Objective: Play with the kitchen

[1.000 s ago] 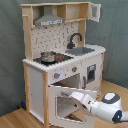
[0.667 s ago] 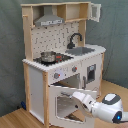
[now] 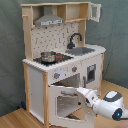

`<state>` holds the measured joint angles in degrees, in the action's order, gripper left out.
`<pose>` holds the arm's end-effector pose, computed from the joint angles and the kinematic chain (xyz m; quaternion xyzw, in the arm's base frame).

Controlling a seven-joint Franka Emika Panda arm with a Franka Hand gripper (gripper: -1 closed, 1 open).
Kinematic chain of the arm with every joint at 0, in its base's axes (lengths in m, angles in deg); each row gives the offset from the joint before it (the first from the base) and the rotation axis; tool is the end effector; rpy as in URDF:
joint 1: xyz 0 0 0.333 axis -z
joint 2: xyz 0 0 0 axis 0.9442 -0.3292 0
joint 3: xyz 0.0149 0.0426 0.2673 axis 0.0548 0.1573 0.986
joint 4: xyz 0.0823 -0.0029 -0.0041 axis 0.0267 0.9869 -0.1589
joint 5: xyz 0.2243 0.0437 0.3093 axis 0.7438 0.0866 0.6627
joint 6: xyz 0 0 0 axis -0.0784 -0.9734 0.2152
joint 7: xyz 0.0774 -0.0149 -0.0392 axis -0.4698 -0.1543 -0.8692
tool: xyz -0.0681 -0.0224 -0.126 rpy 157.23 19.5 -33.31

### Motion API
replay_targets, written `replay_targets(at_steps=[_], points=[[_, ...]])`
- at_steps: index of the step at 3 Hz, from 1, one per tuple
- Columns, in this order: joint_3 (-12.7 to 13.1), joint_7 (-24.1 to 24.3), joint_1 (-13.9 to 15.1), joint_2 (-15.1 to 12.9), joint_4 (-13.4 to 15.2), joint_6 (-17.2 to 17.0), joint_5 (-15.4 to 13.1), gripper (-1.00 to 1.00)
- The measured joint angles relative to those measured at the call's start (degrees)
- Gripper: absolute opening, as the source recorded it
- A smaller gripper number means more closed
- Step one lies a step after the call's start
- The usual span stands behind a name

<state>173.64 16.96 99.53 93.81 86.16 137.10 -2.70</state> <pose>0.2599 0.4863 0.2219 0.6400 0.3927 0.5493 0.3666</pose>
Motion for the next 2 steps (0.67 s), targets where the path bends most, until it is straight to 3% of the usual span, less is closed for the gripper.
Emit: replay_targets(at_steps=[2], points=[[-0.39, 4.59, -1.55, -0.02, 10.67, 0.03, 0.0, 1.0]])
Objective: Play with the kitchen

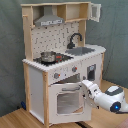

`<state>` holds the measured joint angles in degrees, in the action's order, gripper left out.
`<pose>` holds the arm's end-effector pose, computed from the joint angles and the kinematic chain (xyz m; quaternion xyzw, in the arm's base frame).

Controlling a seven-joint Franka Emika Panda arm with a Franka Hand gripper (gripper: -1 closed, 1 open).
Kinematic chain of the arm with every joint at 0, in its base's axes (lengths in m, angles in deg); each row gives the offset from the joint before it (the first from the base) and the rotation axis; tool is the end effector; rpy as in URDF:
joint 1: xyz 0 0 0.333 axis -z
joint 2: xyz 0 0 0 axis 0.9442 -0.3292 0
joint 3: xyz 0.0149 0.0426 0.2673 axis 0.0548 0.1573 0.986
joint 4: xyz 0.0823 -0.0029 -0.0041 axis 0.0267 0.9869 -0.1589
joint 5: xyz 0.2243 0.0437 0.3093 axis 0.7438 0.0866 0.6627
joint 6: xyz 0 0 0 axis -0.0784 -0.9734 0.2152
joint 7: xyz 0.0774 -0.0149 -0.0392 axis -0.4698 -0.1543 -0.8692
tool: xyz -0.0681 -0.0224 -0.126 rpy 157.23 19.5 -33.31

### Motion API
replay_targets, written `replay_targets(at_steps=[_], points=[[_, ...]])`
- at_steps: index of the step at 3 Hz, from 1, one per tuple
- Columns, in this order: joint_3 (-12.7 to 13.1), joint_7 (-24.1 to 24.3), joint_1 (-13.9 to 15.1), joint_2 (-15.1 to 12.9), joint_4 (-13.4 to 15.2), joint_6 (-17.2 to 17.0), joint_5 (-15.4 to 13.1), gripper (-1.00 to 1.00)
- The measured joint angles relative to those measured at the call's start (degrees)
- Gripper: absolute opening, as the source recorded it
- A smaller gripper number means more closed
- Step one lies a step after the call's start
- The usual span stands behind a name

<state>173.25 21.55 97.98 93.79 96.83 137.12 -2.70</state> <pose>0.2960 0.4030 0.2281 0.6700 0.3179 0.5384 0.4002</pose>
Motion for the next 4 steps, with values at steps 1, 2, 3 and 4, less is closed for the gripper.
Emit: replay_targets(at_steps=[1, 2, 3, 4], points=[[0.52, -1.21, 5.11, 0.14, 0.63, 2.91, -0.12, 1.0], [0.37, -2.68, 9.54, 0.22, -1.07, 6.1, -0.13, 1.0], [-0.03, -4.69, 13.69, 0.23, -4.47, 7.29, -0.13, 1.0], [-0.71, -8.02, 18.17, 0.23, -5.6, 8.13, -0.13, 1.0]])
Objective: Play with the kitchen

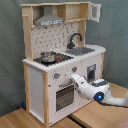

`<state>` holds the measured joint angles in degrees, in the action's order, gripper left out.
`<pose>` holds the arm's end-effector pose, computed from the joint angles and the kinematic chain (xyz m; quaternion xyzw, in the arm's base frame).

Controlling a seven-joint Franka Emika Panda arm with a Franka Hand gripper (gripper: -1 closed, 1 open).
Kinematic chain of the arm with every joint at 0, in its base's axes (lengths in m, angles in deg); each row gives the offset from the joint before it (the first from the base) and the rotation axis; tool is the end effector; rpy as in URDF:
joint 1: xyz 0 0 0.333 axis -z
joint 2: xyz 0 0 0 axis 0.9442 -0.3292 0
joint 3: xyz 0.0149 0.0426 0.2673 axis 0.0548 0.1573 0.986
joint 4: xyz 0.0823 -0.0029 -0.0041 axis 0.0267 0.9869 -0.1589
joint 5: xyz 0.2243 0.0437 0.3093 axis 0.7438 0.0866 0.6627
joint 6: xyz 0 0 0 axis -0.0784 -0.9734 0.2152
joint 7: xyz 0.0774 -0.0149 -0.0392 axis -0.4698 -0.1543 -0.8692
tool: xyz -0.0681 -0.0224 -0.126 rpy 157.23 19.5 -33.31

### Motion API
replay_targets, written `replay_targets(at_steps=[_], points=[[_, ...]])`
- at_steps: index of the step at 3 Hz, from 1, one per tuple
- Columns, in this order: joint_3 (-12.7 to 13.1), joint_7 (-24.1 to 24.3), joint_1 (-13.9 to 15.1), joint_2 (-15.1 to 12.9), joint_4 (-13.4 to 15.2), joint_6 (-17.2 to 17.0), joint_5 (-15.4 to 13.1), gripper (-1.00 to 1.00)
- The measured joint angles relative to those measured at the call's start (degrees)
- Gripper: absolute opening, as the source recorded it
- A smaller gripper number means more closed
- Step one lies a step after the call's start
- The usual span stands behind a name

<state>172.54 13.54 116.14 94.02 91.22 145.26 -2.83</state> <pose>0.3959 0.3677 0.2296 0.6782 0.3300 0.4896 0.4375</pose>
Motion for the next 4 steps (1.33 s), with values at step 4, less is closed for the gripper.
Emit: replay_targets(at_steps=[4], points=[[-11.01, -15.99, -13.91, 0.08, 0.33, -8.41, -0.47, 1.0]])
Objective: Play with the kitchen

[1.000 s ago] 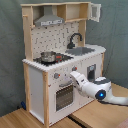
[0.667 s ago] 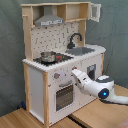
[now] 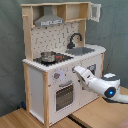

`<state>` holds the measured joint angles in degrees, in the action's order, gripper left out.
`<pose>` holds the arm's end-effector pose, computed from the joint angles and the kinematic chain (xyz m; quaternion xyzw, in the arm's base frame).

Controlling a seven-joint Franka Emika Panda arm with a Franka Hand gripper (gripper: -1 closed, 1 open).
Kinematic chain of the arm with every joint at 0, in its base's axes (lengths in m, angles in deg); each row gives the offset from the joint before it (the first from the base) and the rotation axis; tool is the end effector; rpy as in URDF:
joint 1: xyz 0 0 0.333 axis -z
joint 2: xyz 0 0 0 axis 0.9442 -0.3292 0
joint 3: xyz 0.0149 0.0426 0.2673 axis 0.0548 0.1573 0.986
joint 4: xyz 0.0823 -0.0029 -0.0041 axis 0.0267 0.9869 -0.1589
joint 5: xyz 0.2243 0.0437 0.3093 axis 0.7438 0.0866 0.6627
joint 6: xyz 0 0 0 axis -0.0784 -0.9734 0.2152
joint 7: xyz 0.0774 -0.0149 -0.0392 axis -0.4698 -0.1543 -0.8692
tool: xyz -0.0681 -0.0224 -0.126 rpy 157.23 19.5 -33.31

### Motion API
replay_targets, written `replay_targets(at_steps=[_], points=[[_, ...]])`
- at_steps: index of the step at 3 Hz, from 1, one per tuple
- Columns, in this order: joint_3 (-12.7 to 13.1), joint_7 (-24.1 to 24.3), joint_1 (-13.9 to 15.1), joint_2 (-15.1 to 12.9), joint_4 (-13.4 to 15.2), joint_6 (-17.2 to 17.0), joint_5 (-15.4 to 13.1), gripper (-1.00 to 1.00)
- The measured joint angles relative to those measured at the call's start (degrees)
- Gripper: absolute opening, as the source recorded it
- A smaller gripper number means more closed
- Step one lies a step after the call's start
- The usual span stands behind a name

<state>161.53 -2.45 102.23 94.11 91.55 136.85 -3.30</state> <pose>0.3212 0.4293 0.3346 0.6083 0.3810 0.5100 0.4740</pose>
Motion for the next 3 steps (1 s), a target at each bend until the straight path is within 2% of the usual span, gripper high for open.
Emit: replay_targets(at_steps=[1, 2, 3], points=[[-1.67, -4.56, -3.06, 0.17, -0.38, -1.67, -0.99, 1.0], [-1.83, -9.5, -3.64, 0.52, -3.03, -2.58, -2.77, 1.0], [-1.91, -14.87, -2.69, 0.54, -5.83, -3.0, -3.92, 1.0]])
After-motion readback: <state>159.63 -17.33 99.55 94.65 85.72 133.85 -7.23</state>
